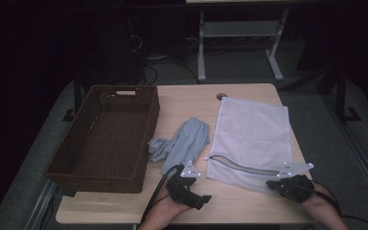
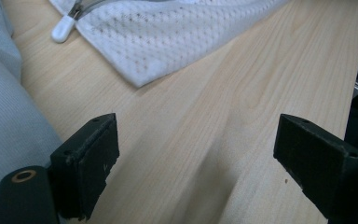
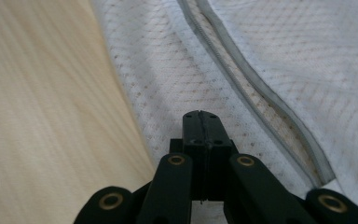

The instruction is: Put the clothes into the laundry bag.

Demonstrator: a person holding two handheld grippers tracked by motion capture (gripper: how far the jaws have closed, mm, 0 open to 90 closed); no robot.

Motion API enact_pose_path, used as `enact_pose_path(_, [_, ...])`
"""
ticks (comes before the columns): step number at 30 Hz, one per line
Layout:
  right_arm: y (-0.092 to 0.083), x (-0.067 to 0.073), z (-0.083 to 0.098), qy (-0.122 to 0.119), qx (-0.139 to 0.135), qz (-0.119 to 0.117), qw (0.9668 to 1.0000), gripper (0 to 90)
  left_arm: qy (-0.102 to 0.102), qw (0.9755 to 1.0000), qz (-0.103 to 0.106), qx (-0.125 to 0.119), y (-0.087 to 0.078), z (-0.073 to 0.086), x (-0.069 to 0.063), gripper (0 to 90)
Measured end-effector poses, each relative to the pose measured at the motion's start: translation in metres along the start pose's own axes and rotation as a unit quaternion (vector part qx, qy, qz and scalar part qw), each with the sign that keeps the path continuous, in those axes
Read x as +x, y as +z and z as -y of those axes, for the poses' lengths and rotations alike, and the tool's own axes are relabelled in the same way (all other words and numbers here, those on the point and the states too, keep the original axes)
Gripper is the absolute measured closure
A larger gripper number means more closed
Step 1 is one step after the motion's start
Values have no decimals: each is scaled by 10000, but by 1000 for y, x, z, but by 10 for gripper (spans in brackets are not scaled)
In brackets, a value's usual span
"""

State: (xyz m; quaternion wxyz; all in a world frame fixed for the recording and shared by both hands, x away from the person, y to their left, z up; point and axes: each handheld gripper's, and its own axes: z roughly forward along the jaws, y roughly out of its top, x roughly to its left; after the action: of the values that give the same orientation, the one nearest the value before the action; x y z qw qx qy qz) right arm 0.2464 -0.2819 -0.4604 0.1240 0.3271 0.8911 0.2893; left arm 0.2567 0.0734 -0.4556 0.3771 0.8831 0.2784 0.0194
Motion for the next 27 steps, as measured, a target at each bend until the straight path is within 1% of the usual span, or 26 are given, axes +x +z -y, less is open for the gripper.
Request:
enact_pose_path(3, [2, 7, -3, -138, 3, -101, 9999, 894, 8, 10000, 3, 5, 0, 0, 0, 134])
enact_pose_path(14, [7, 28, -12, -435, 2, -407, 9982, 894, 0, 10000, 28, 1, 0, 0, 0, 134])
enact_pose_path(19, [10, 41, -17, -642, -16, -596, 9962, 894, -6, 10000, 29, -1, 0, 0, 0, 134])
enact_pose_path(27, [16, 58, -26, -876, -57, -741, 9934, 894, -7, 10000, 30, 2, 0, 0, 0, 134])
